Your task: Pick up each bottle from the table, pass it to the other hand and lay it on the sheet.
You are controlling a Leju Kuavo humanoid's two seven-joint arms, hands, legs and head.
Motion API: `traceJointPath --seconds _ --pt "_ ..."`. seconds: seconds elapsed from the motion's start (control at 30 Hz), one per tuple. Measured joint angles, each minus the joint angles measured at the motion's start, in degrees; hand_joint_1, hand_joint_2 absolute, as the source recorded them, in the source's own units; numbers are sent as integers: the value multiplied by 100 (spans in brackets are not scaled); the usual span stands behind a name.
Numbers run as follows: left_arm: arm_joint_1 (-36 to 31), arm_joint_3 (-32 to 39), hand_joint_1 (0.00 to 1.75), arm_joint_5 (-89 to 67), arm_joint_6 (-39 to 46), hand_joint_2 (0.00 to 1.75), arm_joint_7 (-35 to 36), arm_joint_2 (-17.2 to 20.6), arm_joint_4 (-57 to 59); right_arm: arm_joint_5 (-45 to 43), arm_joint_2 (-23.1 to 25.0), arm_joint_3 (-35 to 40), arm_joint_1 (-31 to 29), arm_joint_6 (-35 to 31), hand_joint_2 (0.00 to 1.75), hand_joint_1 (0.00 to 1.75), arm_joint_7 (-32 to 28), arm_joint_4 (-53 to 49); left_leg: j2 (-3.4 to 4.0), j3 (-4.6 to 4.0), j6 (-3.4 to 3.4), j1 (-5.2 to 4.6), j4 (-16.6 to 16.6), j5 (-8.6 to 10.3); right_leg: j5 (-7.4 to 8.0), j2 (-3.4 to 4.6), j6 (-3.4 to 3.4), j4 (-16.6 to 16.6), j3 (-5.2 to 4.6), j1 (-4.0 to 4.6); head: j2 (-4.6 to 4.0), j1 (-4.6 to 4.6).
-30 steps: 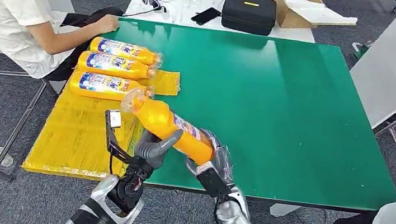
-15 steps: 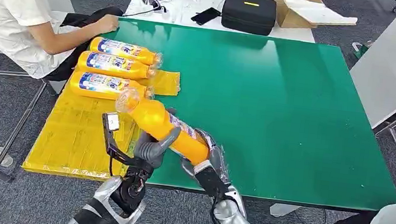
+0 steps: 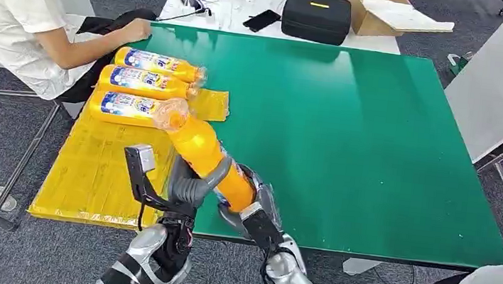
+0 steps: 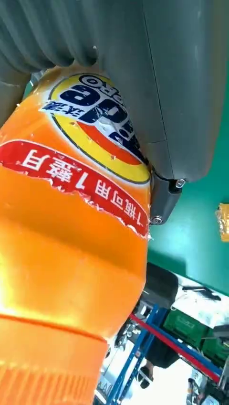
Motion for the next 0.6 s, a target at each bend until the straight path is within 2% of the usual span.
traceJointPath --seconds 0.03,0.17,0.33,0.5,0.53,0.6 --pt "0 7 175 -35 15 175 -11 0 -17 11 0 2 10 82 0 0 -2 2 0 0 0 0 0 0 0 0 0 0 0 0 0 0" --pt "10 57 175 -306 254 175 -122 15 -105 100 2 0 61 245 0 0 -9 13 -2 -1 0 0 0 0 0 0 0 0 0 0 0 0" --pt "85 120 175 -971 864 175 -258 107 -345 59 4 -123 218 -149 0 0 -17 13 -1 -1 0 0 0 -1 0 0 0 0 0 0 2 -2" --pt "220 300 175 -2582 2137 175 -148 350 -621 -112 -9 -589 536 -1573 0 0 -24 -320 -1 -1 0 0 0 -1 -1 0 0 0 -1 0 0 0" --pt "233 397 175 -3396 2432 175 30 406 -621 -153 -15 -786 595 -2018 0 0 -26 -484 -1 -1 0 0 0 0 -1 -1 0 0 -2 0 0 -2" --pt "258 751 175 -5230 2520 175 271 457 -608 -52 -24 -1267 725 -2422 0 0 -26 -851 -3 -1 0 0 0 0 0 -1 0 0 -1 0 0 2"
